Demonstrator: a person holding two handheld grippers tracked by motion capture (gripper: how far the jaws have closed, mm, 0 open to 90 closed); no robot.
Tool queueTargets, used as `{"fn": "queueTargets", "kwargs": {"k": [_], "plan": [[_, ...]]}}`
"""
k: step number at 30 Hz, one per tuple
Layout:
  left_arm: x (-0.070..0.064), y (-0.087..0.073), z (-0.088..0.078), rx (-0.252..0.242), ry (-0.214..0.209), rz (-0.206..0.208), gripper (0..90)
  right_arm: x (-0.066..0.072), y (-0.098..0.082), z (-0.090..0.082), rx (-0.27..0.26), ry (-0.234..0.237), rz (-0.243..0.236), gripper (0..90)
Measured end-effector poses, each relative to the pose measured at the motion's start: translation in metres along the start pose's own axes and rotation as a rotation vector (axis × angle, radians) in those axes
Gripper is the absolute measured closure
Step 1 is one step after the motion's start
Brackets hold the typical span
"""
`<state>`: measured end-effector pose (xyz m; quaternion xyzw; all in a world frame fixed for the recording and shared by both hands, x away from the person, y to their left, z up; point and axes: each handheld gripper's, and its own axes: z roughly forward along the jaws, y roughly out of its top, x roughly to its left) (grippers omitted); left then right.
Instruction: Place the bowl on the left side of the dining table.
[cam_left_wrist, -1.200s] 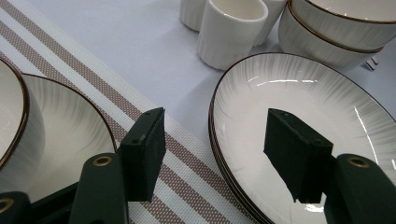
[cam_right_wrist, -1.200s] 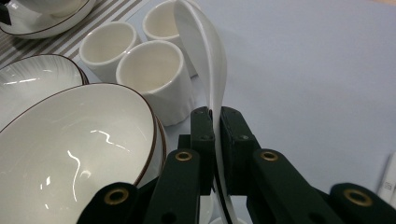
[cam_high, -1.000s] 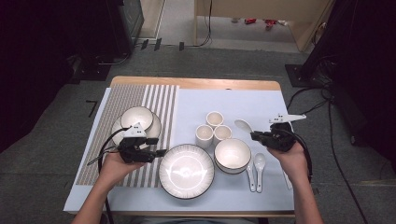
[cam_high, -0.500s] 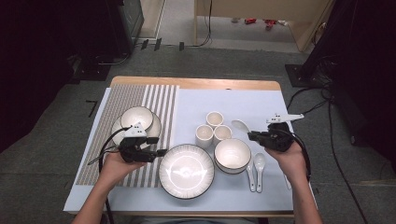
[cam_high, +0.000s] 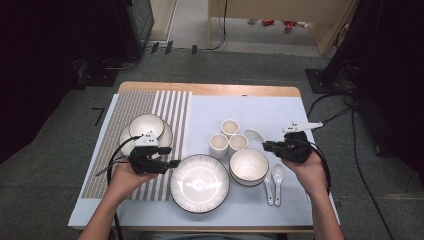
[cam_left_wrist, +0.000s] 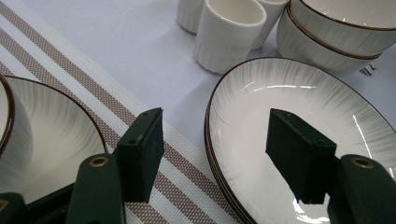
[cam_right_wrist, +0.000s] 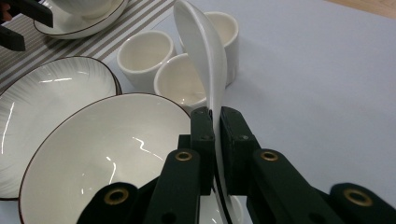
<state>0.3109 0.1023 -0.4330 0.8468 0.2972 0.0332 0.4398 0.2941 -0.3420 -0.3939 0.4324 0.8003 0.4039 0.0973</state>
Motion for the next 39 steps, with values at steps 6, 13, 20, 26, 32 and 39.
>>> {"fn": "queueTargets", "kwargs": {"k": [6, 13, 20, 26, 32, 39], "plan": [[-0.001, 0.004, 0.005, 0.007, -0.018, 0.001, 38.1, 0.003, 0.001, 0.003, 0.006, 0.006, -0.009, 85.0], [-0.004, 0.009, 0.006, -0.010, -0.036, -0.001, 38.1, 0.004, 0.003, 0.004, 0.011, 0.015, -0.018, 85.1], [-0.003, 0.021, 0.006, -0.020, -0.042, 0.024, 38.1, 0.005, 0.005, 0.002, 0.006, 0.016, -0.019, 85.0], [0.001, 0.030, 0.011, -0.013, -0.052, 0.023, 39.7, 0.007, 0.006, 0.004, 0.014, 0.027, -0.025, 85.1], [0.004, 0.031, 0.017, -0.008, -0.062, 0.015, 39.6, 0.008, 0.008, 0.004, 0.016, 0.030, -0.029, 85.1], [0.001, 0.030, 0.018, -0.017, -0.065, 0.025, 38.3, 0.010, 0.009, 0.005, 0.017, 0.040, -0.036, 85.0]]}}
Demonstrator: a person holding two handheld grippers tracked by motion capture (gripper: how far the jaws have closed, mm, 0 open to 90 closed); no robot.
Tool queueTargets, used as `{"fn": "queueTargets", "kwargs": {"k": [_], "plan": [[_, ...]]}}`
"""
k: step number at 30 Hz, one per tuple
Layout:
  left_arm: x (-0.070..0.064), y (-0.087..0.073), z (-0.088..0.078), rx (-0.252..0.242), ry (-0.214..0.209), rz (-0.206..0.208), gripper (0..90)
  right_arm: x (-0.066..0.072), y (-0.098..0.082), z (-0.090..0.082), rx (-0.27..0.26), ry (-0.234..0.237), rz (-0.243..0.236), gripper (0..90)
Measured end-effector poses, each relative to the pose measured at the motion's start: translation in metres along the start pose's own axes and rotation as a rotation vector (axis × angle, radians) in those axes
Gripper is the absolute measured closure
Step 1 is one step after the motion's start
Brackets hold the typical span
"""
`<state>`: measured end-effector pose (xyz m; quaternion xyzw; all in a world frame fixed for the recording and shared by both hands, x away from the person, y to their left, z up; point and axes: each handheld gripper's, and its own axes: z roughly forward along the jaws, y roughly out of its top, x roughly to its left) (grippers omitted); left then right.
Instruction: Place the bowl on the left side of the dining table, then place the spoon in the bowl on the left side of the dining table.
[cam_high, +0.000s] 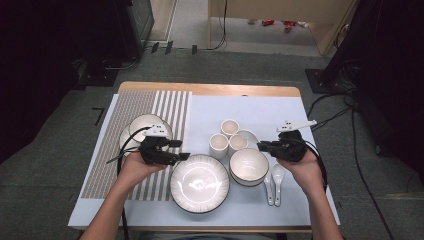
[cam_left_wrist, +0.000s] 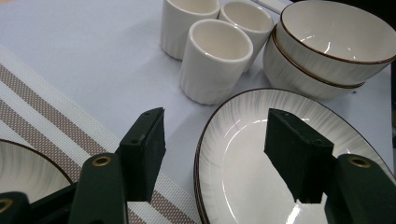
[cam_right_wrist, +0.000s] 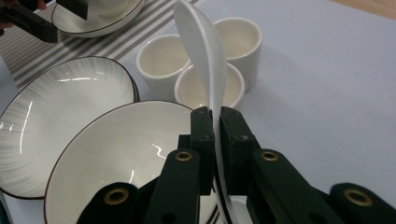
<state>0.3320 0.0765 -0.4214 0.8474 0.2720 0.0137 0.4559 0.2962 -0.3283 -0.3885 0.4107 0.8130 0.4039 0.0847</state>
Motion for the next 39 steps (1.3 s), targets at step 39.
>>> {"fn": "queueTargets", "kwargs": {"k": [39], "plan": [[-0.016, 0.007, 0.014, 0.002, -0.029, 0.026, 39.0, 0.018, 0.006, 0.005, -0.007, 0.072, -0.031, 85.0]]}}
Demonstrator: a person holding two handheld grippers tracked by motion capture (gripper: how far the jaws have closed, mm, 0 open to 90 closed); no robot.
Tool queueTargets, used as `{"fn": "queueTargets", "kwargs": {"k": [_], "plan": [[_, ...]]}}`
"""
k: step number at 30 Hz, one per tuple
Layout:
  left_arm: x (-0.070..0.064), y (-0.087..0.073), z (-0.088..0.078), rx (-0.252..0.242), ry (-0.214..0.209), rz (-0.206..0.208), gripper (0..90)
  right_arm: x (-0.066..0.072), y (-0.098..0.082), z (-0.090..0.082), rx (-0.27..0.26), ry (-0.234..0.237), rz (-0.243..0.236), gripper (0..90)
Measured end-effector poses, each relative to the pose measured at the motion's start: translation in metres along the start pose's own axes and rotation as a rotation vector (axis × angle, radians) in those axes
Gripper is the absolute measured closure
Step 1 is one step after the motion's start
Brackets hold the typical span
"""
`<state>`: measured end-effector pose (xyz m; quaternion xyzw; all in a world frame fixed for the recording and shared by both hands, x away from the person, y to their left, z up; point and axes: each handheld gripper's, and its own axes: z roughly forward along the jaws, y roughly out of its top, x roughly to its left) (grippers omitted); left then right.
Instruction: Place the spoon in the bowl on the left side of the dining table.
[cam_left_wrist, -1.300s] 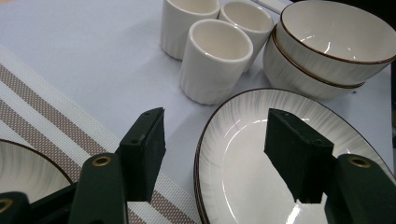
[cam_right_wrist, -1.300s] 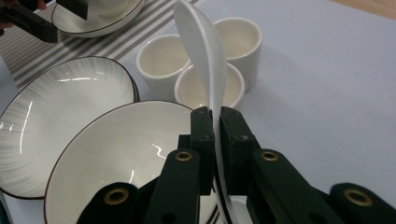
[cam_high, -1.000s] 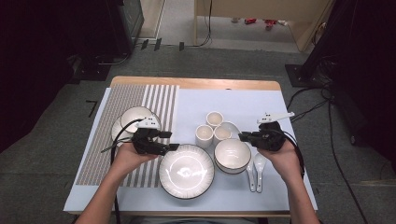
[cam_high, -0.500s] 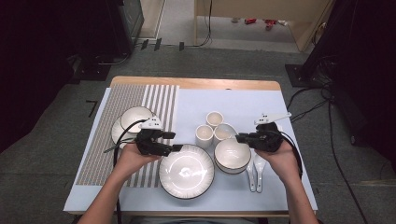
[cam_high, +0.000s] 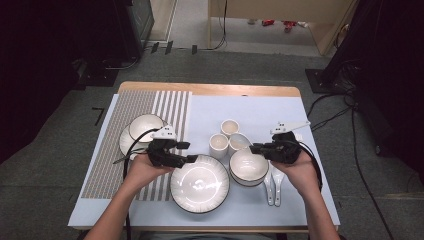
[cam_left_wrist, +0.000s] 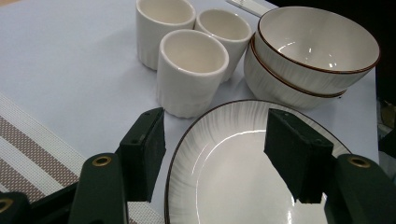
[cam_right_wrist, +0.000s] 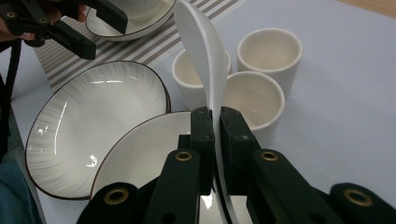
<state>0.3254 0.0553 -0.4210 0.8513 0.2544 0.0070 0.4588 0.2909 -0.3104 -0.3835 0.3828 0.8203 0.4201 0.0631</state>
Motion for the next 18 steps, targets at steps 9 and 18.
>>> {"fn": "queueTargets", "kwargs": {"k": [9, 18], "plan": [[-0.0024, 0.0012, 0.0022, -0.001, -0.004, 0.008, 39.1, 0.0042, 0.0014, 0.0024, -0.001, 0.013, -0.010, 85.0], [-0.0054, 0.0025, 0.0027, -0.011, -0.001, 0.017, 41.3, 0.0100, 0.0024, 0.0079, 0.009, 0.032, -0.025, 85.0]]}}
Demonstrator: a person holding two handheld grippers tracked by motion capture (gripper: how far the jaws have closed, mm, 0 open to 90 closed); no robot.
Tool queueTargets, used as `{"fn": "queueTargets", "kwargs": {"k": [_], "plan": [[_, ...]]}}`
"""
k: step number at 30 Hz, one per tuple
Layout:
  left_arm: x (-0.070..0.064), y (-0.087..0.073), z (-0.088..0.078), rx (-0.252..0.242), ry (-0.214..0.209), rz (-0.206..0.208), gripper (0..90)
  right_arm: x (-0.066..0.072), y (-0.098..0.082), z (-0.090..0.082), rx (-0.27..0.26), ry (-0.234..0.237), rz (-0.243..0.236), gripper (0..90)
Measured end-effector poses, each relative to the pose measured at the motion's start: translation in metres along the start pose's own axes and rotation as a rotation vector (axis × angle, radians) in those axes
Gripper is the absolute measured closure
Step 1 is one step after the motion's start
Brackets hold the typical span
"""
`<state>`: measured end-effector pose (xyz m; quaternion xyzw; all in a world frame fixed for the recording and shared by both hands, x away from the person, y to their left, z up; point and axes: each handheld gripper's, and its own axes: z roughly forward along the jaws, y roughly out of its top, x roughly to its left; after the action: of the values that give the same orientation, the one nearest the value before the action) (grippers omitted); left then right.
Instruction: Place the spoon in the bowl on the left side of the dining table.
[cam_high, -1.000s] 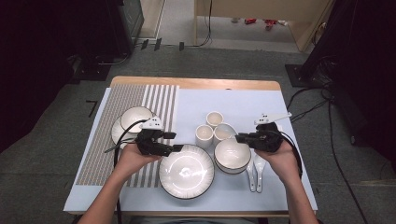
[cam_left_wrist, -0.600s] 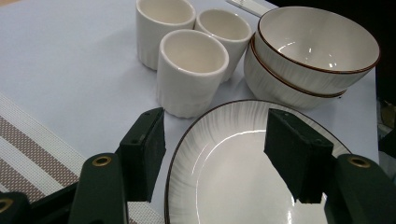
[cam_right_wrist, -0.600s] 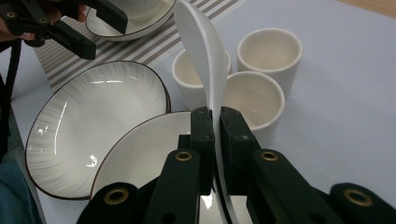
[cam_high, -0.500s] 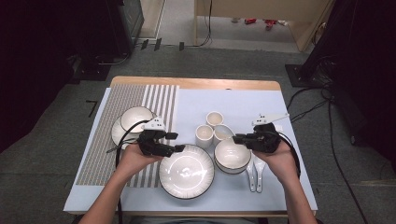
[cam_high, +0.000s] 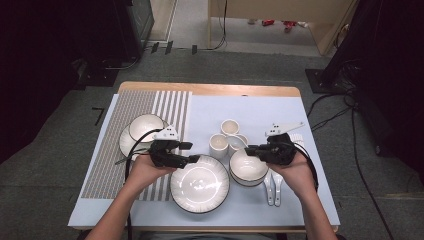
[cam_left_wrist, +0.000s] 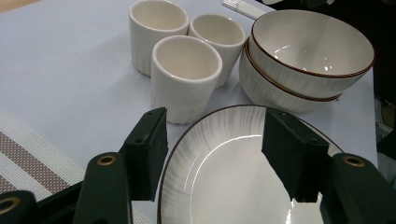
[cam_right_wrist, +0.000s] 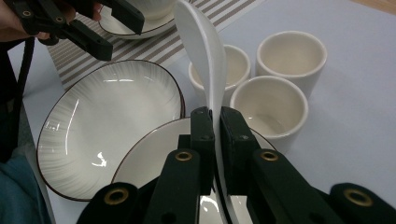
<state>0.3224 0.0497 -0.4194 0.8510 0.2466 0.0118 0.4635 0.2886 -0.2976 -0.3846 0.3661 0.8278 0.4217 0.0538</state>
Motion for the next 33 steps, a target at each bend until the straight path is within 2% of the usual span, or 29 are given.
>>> {"fn": "queueTargets", "kwargs": {"k": [26, 33], "plan": [[-0.008, 0.003, 0.007, 0.002, -0.016, -0.012, 41.2, 0.013, 0.003, 0.013, 0.022, 0.042, -0.033, 85.0], [-0.011, 0.004, 0.008, -0.009, -0.033, -0.007, 46.8, 0.017, 0.004, 0.015, 0.025, 0.050, -0.037, 85.0]]}}
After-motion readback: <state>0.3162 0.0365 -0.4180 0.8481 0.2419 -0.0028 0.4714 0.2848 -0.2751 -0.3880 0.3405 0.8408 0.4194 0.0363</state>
